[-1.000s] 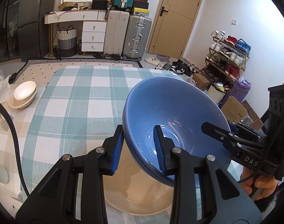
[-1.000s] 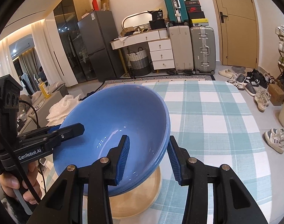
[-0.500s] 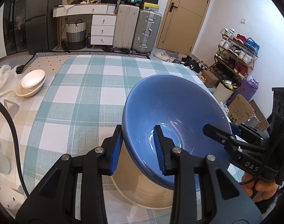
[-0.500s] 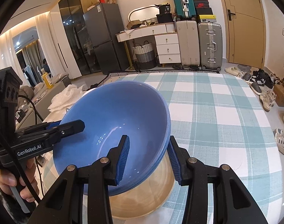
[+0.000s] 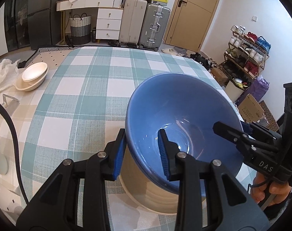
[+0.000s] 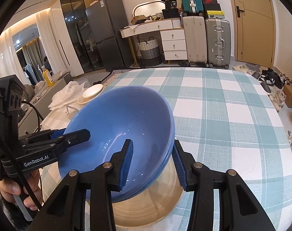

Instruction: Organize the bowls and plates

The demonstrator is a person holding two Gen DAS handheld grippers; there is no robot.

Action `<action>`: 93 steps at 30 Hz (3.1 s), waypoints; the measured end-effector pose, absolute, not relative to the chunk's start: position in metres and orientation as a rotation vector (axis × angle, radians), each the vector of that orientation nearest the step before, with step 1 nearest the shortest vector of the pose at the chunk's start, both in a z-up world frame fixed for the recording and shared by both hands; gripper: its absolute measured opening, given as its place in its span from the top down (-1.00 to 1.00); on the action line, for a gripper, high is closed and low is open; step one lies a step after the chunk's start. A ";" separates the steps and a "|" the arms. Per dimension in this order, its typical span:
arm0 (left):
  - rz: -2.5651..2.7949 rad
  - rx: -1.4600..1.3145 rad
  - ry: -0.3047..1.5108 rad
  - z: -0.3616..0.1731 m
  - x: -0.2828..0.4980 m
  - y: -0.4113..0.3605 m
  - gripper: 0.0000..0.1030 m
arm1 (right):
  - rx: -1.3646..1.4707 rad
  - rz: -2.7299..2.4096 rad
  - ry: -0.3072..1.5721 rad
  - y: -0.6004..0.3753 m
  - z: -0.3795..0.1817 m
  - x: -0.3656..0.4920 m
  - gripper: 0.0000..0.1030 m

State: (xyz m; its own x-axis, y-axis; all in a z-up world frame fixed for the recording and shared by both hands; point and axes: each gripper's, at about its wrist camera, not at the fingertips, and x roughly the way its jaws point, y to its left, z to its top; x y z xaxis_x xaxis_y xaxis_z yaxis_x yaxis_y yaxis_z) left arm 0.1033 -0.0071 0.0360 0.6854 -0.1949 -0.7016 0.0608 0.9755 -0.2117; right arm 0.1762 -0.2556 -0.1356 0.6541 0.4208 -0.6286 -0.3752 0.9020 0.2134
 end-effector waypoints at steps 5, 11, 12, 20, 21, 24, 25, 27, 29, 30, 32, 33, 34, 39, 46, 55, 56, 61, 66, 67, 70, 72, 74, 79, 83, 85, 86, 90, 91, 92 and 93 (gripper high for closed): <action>-0.145 -0.172 0.803 0.029 0.110 -0.004 0.44 | 0.069 0.446 0.727 -0.255 -0.138 0.179 0.16; -0.122 -0.159 0.813 0.025 0.118 -0.008 0.44 | 0.072 0.448 0.724 -0.256 -0.140 0.182 0.16; -0.121 -0.156 0.813 0.026 0.119 -0.009 0.44 | 0.072 0.449 0.724 -0.256 -0.140 0.182 0.16; -0.117 -0.138 0.814 0.026 0.124 -0.012 0.35 | 0.084 0.461 0.719 -0.260 -0.141 0.181 0.16; -0.116 -0.132 0.813 0.026 0.125 -0.013 0.35 | 0.083 0.462 0.716 -0.260 -0.141 0.181 0.16; -0.110 -0.129 0.812 0.026 0.126 -0.016 0.34 | 0.083 0.460 0.713 -0.259 -0.142 0.180 0.15; -0.108 -0.125 0.812 0.026 0.127 -0.016 0.34 | 0.082 0.458 0.713 -0.259 -0.142 0.180 0.15; -0.109 -0.117 0.812 0.027 0.127 -0.017 0.34 | 0.083 0.460 0.713 -0.259 -0.142 0.180 0.15; -0.116 -0.122 0.813 0.028 0.127 -0.017 0.33 | 0.086 0.464 0.715 -0.259 -0.143 0.179 0.15; -0.122 -0.128 0.814 0.028 0.127 -0.016 0.33 | 0.089 0.466 0.716 -0.259 -0.143 0.180 0.15; -0.127 -0.131 0.814 0.028 0.126 -0.015 0.25 | 0.093 0.473 0.717 -0.259 -0.143 0.180 0.14; -0.131 -0.126 0.819 0.028 0.126 -0.016 0.17 | 0.086 0.474 0.716 -0.259 -0.143 0.179 0.14; -0.132 -0.121 0.823 0.028 0.125 -0.018 0.14 | 0.077 0.472 0.713 -0.258 -0.143 0.178 0.14; -0.139 -0.074 0.797 0.033 0.116 -0.029 -0.27 | 0.060 0.463 0.696 -0.259 -0.140 0.174 0.05; -0.130 -0.062 0.757 0.043 0.101 -0.030 -0.63 | 0.036 0.466 0.660 -0.264 -0.134 0.164 -0.35; -0.128 -0.077 0.647 0.062 0.065 -0.021 -0.96 | -0.004 0.491 0.500 -0.268 -0.116 0.126 -0.91; -0.131 -0.077 0.636 0.064 0.061 -0.021 -0.96 | -0.008 0.492 0.473 -0.269 -0.114 0.121 -0.91; -0.129 -0.067 0.603 0.071 0.040 -0.016 -0.96 | -0.026 0.524 0.426 -0.272 -0.112 0.106 -0.99; -0.130 -0.068 0.576 0.073 0.022 -0.009 -0.96 | -0.035 0.568 0.439 -0.274 -0.118 0.103 -0.99; -0.131 -0.064 0.573 0.072 0.021 -0.008 -0.96 | -0.038 0.574 0.434 -0.275 -0.120 0.101 -0.99; -0.131 -0.042 0.570 0.067 0.015 -0.006 -0.96 | -0.062 0.596 0.421 -0.278 -0.122 0.098 -0.99; -0.133 -0.032 0.566 0.062 0.012 -0.005 -0.96 | -0.089 0.618 0.412 -0.281 -0.124 0.095 -0.99; -0.133 -0.031 0.563 0.057 0.011 -0.002 -0.96 | -0.111 0.630 0.401 -0.284 -0.126 0.093 -0.99; -0.131 -0.039 0.543 0.044 0.010 0.006 -0.96 | -0.105 0.657 0.373 -0.301 -0.130 0.093 -0.99; -0.147 -0.006 0.516 0.033 0.009 0.009 -0.96 | -0.086 0.672 0.372 -0.316 -0.136 0.099 -0.99; -0.152 -0.009 0.496 0.028 0.011 0.015 -0.96 | -0.071 0.679 0.372 -0.323 -0.139 0.101 -0.99; -0.156 -0.013 0.491 0.026 0.012 0.017 -0.96 | -0.060 0.679 0.371 -0.327 -0.141 0.104 -0.99; -0.150 -0.017 0.462 0.017 0.014 0.027 -0.96 | -0.041 0.701 0.386 -0.337 -0.148 0.111 -0.99; -0.138 -0.009 0.453 0.014 0.015 0.029 -0.96 | -0.046 0.704 0.390 -0.338 -0.150 0.112 -0.99; -0.133 -0.004 0.449 0.012 0.016 0.031 -0.96 | -0.053 0.703 0.390 -0.339 -0.152 0.114 -0.99; -0.131 -0.002 0.446 0.010 0.018 0.033 -0.96 | -0.056 0.700 0.388 -0.339 -0.154 0.114 -0.99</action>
